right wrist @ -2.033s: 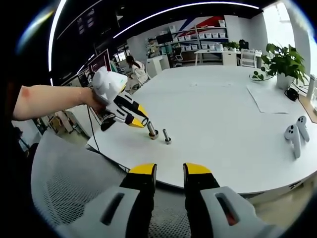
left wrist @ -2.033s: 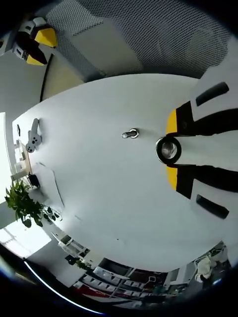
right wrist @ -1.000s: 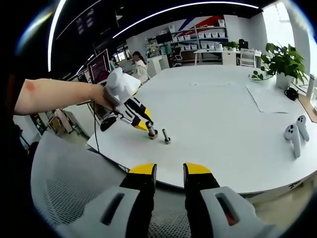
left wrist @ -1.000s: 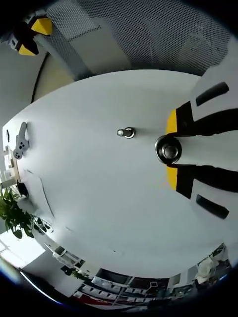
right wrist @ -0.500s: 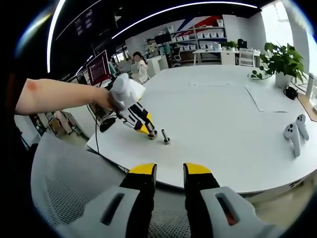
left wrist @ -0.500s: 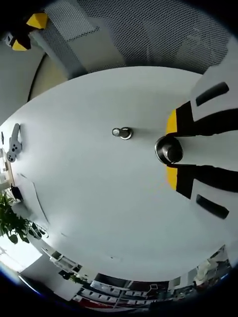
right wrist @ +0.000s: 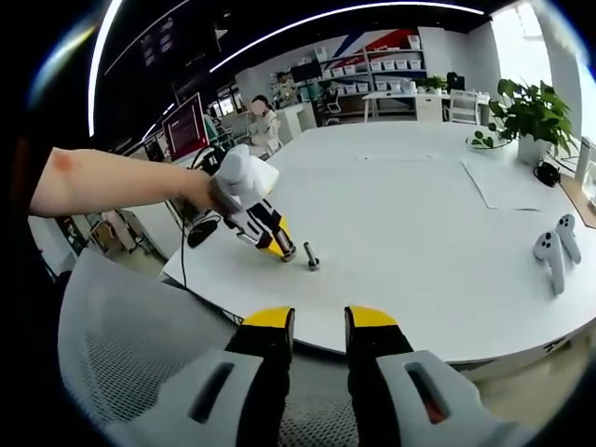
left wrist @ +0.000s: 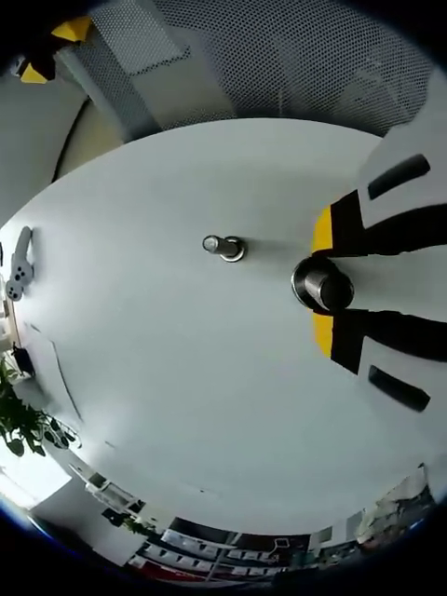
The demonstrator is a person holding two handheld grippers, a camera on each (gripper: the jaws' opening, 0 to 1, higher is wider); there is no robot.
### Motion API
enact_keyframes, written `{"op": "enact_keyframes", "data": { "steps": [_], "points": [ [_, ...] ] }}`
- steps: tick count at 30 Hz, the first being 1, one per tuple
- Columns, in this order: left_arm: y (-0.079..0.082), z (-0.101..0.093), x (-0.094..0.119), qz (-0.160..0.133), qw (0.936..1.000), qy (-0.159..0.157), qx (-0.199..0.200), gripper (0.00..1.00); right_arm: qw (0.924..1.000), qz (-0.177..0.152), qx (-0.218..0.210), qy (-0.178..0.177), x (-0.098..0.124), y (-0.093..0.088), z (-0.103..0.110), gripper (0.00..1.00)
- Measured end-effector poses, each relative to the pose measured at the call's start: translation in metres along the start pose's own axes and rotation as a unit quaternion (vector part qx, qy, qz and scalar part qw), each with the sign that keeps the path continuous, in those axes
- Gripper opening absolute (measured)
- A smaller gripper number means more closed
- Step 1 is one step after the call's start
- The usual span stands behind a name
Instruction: Place the washer onto the threaded stud by aligning its center hole with the stud, sliding it down to the base, and recovering from edge contact or off-axis alignment until the washer reaches the visible bottom stop.
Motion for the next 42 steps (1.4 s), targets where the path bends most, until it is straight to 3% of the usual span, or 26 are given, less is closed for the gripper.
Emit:
{"op": "enact_keyframes", "data": {
  "steps": [32,35,42],
  "points": [
    [0.008,-0.015,-0.008,0.0,0.9988,0.009,0.048,0.19,0.9999,-0.01,0.002,0.011,0.0,0.001,0.002,0.24],
    [0.007,-0.015,-0.008,-0.015,0.9994,0.009,0.029,0.2,0.9998,-0.009,0.003,0.015,0.0,0.001,0.002,0.24],
    [-0.01,-0.021,0.001,0.026,0.9991,0.032,0.01,0.23,0.9997,-0.008,0.006,0.023,0.0,0.001,0.003,0.25]
  ]
}}
Point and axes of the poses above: the point that each gripper's makers call its tool centre point, and the gripper's own axes: x roughly backward along the fingers, z roughly to its left, y roughly out of its top, the point moved 10 cm from there along x, roughly backward along the fingers, and after that the axes turned 13 degrees about -z, right-handed, at the moved point
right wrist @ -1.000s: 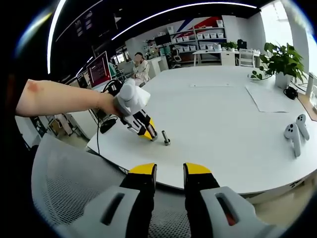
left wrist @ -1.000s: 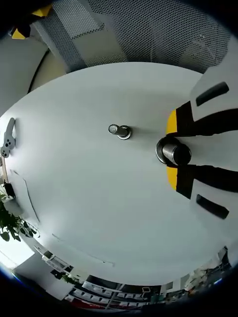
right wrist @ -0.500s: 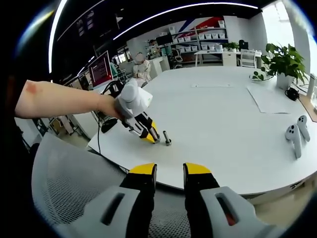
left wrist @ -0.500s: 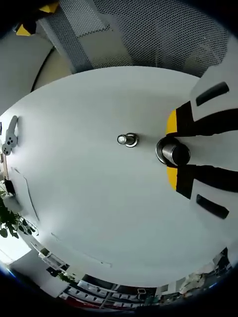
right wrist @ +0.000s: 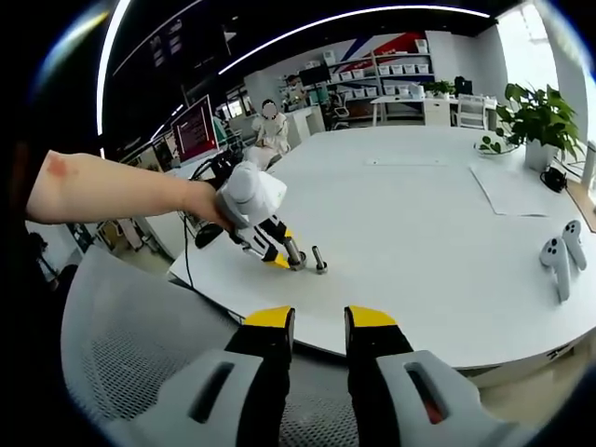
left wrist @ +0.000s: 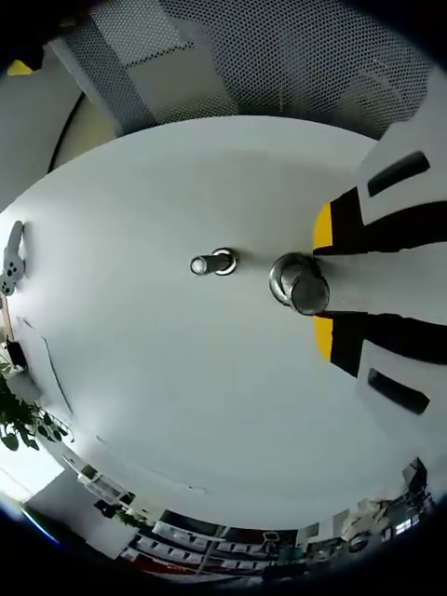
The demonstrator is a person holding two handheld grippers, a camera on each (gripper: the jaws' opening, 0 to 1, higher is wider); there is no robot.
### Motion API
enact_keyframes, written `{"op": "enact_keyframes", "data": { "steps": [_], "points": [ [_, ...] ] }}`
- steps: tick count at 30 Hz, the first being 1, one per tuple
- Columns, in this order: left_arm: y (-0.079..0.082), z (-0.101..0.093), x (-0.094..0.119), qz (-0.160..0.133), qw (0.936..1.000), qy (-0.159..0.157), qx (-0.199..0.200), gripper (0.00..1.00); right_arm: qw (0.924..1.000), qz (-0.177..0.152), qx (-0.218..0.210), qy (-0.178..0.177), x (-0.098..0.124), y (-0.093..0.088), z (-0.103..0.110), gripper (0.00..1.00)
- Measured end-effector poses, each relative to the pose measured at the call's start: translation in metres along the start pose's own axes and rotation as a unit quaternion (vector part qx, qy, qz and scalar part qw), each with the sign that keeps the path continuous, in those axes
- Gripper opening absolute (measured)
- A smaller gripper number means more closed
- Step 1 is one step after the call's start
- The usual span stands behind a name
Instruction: Place the washer onto the threaded stud by aligning its center hole with the stud, sliding it down to the base, and recovering from edge contact or off-axis alignment until the washer reaches the visible bottom stop.
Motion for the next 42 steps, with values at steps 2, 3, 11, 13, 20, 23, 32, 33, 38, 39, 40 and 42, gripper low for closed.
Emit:
{"op": "enact_keyframes", "data": {
  "steps": [2,3,11,13,20,23,32,33,38,39,40,42],
  "points": [
    [-0.004,0.0,0.009,-0.002,0.9998,0.013,0.016,0.26,1.0,0.0,0.001,0.003,0.0,0.0,0.0,0.25],
    [-0.005,0.0,0.013,-0.005,0.9995,0.018,0.024,0.26,1.0,0.0,0.002,0.004,0.0,0.0,0.001,0.25],
    [-0.022,-0.01,0.061,-0.04,0.9961,0.046,0.064,0.35,0.9999,-0.006,0.003,0.01,0.0,0.001,0.001,0.25],
    [-0.026,-0.016,0.074,-0.052,0.9943,0.056,0.074,0.37,0.9999,-0.007,0.003,0.011,0.0,0.001,0.002,0.25],
    [-0.027,-0.042,0.12,-0.096,0.9877,0.081,0.092,0.46,0.9998,-0.008,0.005,0.016,0.0,0.001,0.003,0.25],
    [-0.027,-0.053,0.141,-0.139,0.9751,0.099,0.141,0.52,0.9998,-0.008,0.005,0.016,0.0,0.001,0.003,0.25],
    [-0.047,-0.081,0.187,-0.225,0.9347,0.167,0.219,0.63,0.9999,-0.002,0.003,0.017,0.001,0.0,0.003,0.25],
    [-0.05,-0.084,0.19,-0.229,0.9294,0.173,0.232,0.63,0.9999,-0.001,0.003,0.017,0.001,0.0,0.003,0.25],
    [-0.066,-0.1,0.207,-0.296,0.8652,0.229,0.334,0.66,0.9998,0.003,0.003,0.017,0.0,0.0,0.002,0.25],
    [-0.069,-0.102,0.209,-0.311,0.8514,0.242,0.347,0.67,0.9998,0.003,0.003,0.017,0.0,0.0,0.002,0.25],
    [-0.074,-0.105,0.211,-0.32,0.84,0.259,0.353,0.68,0.9998,0.004,0.003,0.017,0.0,0.0,0.002,0.25],
    [-0.083,-0.109,0.214,-0.311,0.8328,0.289,0.355,0.67,0.9999,0.004,0.002,0.016,0.0,0.0,0.002,0.25]
  ]
}}
Point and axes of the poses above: the point that each gripper's makers call its tool centre point, and the gripper's own axes: x roughly backward along the fingers, z roughly to its left, y roughly out of its top, the point moved 10 cm from there along x, roughly backward along the fingers, and after that the axes turned 13 degrees about -z, right-handed, at the moved point
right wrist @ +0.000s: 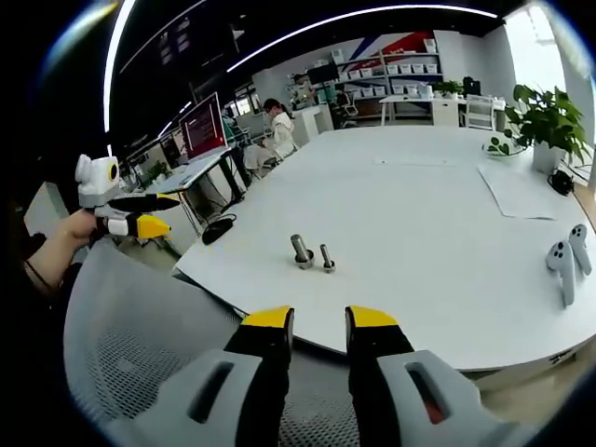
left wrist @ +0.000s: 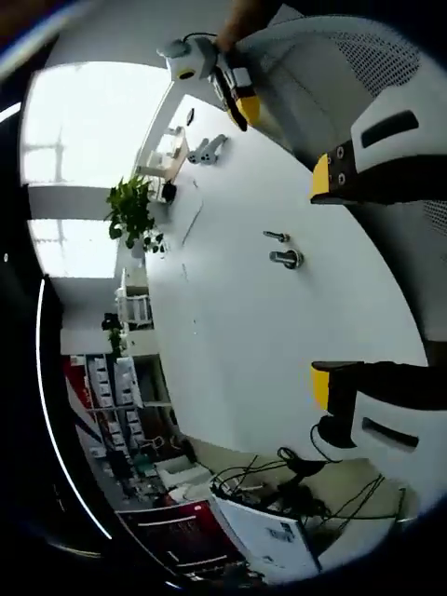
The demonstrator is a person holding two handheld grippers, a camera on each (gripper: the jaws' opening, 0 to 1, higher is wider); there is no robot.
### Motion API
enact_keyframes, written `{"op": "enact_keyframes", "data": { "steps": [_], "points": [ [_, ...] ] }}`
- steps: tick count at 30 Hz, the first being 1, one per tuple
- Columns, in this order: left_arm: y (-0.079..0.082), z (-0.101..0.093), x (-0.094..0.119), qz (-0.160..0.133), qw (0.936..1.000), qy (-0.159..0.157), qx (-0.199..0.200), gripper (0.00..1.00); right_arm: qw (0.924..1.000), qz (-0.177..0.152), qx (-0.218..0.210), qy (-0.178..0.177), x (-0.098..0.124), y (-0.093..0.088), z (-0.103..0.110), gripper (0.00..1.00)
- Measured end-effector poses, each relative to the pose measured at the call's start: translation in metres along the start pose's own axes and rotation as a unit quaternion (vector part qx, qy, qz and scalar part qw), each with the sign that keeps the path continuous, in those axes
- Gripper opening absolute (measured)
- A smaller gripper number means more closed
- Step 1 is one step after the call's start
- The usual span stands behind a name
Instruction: Place the washer onto the threaded stud by aligning its center hole with the stud, sliding it down to the base, and recovering from edge contact or off-axis alignment until the washer reaches the visible bottom stop.
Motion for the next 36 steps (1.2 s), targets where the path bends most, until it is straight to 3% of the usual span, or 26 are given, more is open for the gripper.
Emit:
{"op": "enact_keyframes", "data": {
  "steps": [2,7,11,16,18,20,22,26,36],
  "points": [
    [-0.003,0.006,0.009,-0.011,0.9993,0.032,-0.016,0.66,1.0,0.0,-0.001,-0.001,0.0,0.0,0.0,0.25],
    [-0.013,0.005,0.027,-0.063,0.9921,0.058,0.092,0.65,1.0,-0.005,-0.007,-0.005,0.001,-0.001,-0.001,0.26],
    [-0.02,0.002,0.03,-0.084,0.9862,0.074,0.122,0.63,0.9999,-0.003,-0.009,-0.012,0.001,-0.001,-0.001,0.26],
    [-0.023,0.007,0.027,-0.089,0.9857,0.096,0.106,0.62,0.9997,0.004,-0.015,-0.019,0.001,-0.002,-0.002,0.26],
    [-0.022,0.009,0.029,-0.112,0.9811,0.119,0.103,0.58,0.9997,0.005,-0.014,-0.02,0.001,-0.002,-0.001,0.26],
    [-0.022,0.007,0.028,-0.11,0.9811,0.11,0.114,0.55,0.9997,0.01,-0.014,-0.019,0.001,-0.002,-0.002,0.26],
    [-0.025,0.007,0.027,-0.089,0.9839,0.109,0.111,0.55,0.9996,0.003,-0.018,-0.023,0.001,-0.002,-0.002,0.26],
    [-0.024,0.008,0.028,-0.092,0.9829,0.115,0.111,0.54,0.9988,-0.016,-0.031,-0.035,0.002,-0.001,-0.004,0.26],
    [-0.027,0.008,0.031,-0.091,0.9806,0.123,0.122,0.52,0.9983,-0.02,-0.038,-0.039,0.002,-0.002,-0.002,0.27]
  ]
}}
Point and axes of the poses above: the point that each gripper's makers call its tool centre point, and the gripper's own axes: x roughly backward along the fingers, z roughly to its left, y roughly out of its top, the point moved 10 cm from there along x, roughly backward along the fingers, and after that the axes turned 13 degrees about -z, right-handed, at the moved point
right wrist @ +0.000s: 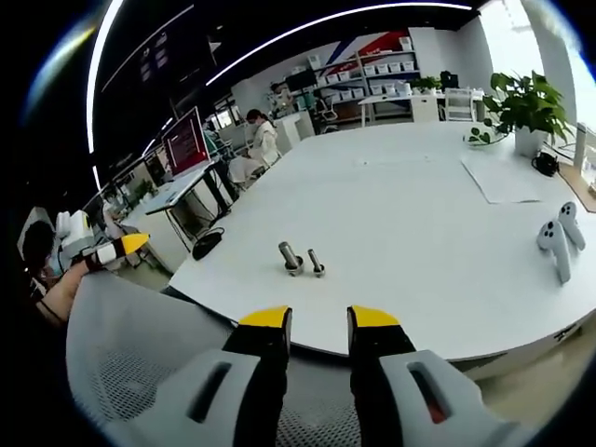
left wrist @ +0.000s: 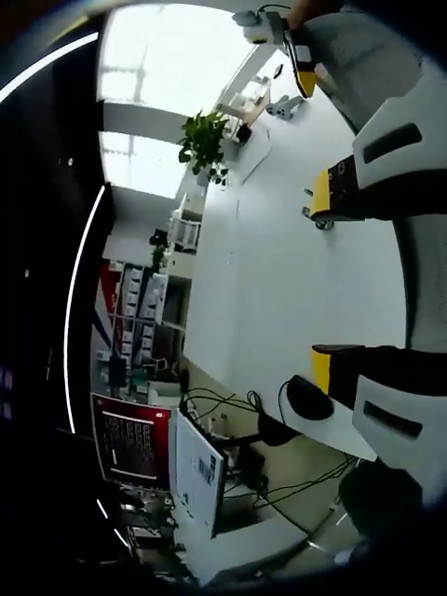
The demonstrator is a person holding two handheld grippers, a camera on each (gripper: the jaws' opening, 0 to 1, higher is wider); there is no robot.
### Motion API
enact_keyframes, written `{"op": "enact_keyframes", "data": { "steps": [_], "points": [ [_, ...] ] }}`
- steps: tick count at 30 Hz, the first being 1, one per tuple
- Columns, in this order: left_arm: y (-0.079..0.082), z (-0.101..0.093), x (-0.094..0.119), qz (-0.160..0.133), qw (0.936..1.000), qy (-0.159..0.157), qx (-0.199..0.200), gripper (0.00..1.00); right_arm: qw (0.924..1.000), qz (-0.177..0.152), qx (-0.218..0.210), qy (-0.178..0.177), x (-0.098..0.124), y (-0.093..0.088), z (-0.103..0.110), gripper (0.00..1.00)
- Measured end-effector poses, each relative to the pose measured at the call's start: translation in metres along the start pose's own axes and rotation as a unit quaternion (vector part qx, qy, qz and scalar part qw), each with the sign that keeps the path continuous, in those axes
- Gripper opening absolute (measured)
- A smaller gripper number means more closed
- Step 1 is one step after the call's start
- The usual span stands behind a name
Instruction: Place the washer onto the threaded stud by aligning its center hole with the stud, sliding it down to the base, and recovering from edge contact or off-axis alignment until the washer reaches the visible bottom stop.
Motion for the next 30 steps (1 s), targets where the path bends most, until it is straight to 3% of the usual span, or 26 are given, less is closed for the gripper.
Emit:
{"op": "enact_keyframes", "data": {
  "steps": [30],
  "points": [
    [-0.0004,0.0,0.001,0.009,0.9997,0.012,-0.019,0.46,0.9999,0.006,-0.001,0.012,-0.0003,-0.0003,0.0,0.27]
  ]
}}
Point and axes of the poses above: the point that each gripper's makers call its tool centre point, and the gripper's own axes: x roughly backward along the fingers, z roughly to its left, y roughly out of its top, the point moved 10 cm from there along x, roughly backward along the fingers, and after that the axes turned 13 degrees about -z, right-handed, at the moved point
